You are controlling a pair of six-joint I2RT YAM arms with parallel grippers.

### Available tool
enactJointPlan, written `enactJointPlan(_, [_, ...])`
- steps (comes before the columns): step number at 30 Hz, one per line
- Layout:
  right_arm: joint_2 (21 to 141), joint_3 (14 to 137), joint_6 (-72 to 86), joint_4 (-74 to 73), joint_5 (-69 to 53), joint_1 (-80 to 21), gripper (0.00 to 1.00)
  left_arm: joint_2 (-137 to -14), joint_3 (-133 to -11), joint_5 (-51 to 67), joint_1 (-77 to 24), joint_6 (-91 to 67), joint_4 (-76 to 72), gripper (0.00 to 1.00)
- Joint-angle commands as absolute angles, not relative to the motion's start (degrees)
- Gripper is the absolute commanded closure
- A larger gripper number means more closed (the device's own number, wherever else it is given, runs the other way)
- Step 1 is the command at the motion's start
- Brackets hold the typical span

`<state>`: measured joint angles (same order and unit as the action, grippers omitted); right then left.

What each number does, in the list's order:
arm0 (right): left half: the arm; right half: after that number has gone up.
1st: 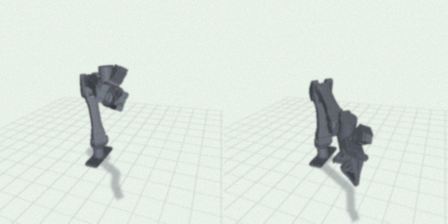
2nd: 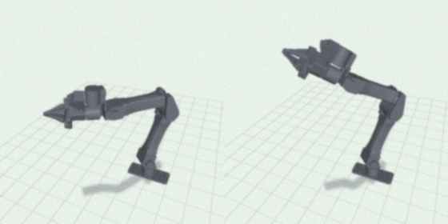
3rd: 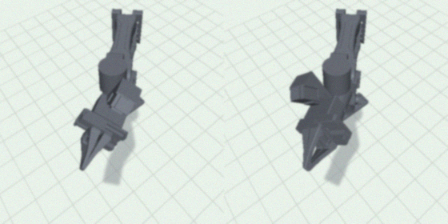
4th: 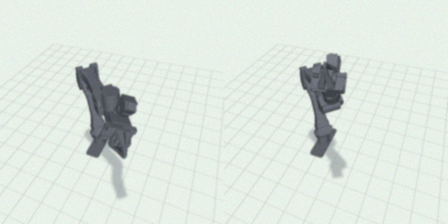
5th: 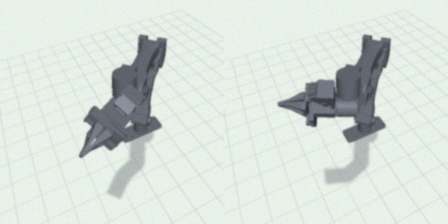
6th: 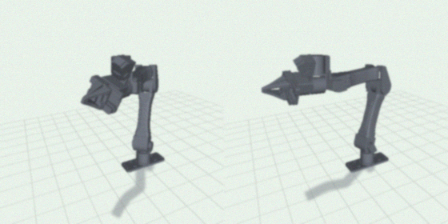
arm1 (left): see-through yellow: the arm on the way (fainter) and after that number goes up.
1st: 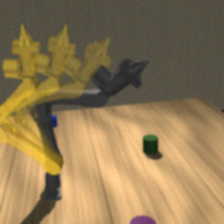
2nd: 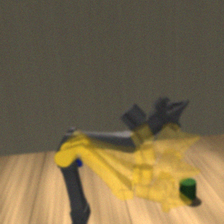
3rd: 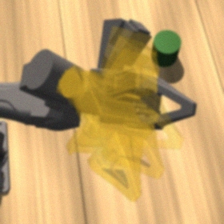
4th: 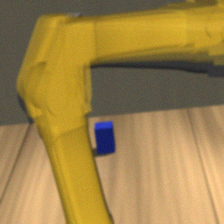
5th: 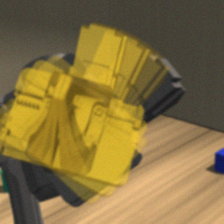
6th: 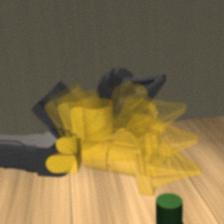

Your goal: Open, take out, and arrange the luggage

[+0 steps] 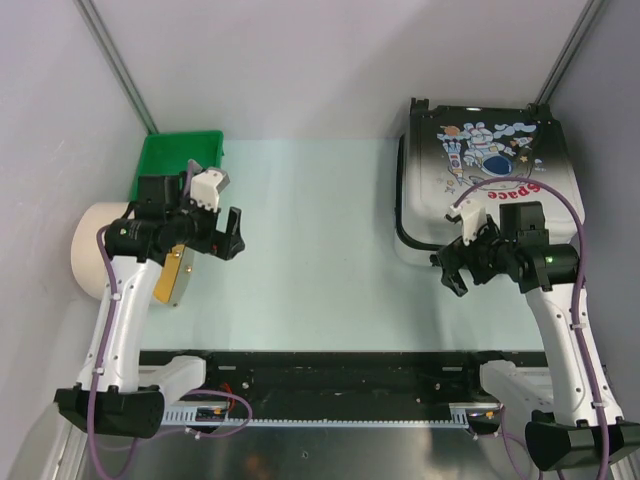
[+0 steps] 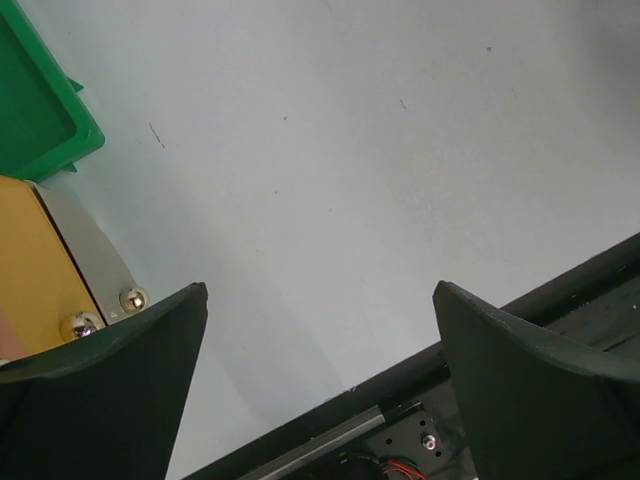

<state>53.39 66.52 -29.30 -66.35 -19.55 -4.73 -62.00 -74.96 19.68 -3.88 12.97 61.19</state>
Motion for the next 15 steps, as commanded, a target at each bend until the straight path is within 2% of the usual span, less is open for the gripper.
enactJointPlan(1, [53.09, 65.75, -33.13, -67.41, -18.29, -6.41, 0.0, -60.38, -75.93, 20.04, -4.92, 10.19, 59.06, 0.0])
enactJointPlan(15, [55.02, 50.29, -44.91, -54.6, -6.07, -10.1, 0.01, -58.8, -76.2, 16.7, -10.54, 11.08, 58.27, 0.0])
